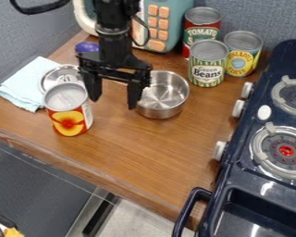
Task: Throws the can to the left side of the table
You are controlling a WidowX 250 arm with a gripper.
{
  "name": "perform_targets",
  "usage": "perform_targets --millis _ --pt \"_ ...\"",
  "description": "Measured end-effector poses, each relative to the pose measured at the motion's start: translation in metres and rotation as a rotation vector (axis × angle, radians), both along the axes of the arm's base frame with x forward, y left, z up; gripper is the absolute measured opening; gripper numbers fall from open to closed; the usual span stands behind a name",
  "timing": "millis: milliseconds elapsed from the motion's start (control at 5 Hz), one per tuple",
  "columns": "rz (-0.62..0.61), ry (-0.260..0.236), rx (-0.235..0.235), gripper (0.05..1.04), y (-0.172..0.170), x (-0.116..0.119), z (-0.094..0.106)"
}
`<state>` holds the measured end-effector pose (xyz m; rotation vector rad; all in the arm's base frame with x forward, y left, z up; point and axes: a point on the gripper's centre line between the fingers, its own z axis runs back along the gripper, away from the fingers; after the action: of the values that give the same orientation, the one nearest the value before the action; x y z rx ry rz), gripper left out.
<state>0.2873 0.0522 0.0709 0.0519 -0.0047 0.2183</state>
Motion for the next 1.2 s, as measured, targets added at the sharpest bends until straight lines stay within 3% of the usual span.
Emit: perform_targets --millis 200,400,800,1000,1200 --pt "0.013 0.014 0.020 0.999 0.004 -0.002 0.000" --pt "0.035 0.069 0.032 0.999 0.010 -0.007 -0.012" --pt "0.073 0.093 0.027 0.999 0.029 -0.013 -0.015" --pt "0.069 0.098 0.014 0.999 0.032 -0.014 -0.012" --pt "0.073 0.061 0.003 0.999 0.035 -0.014 -0.001"
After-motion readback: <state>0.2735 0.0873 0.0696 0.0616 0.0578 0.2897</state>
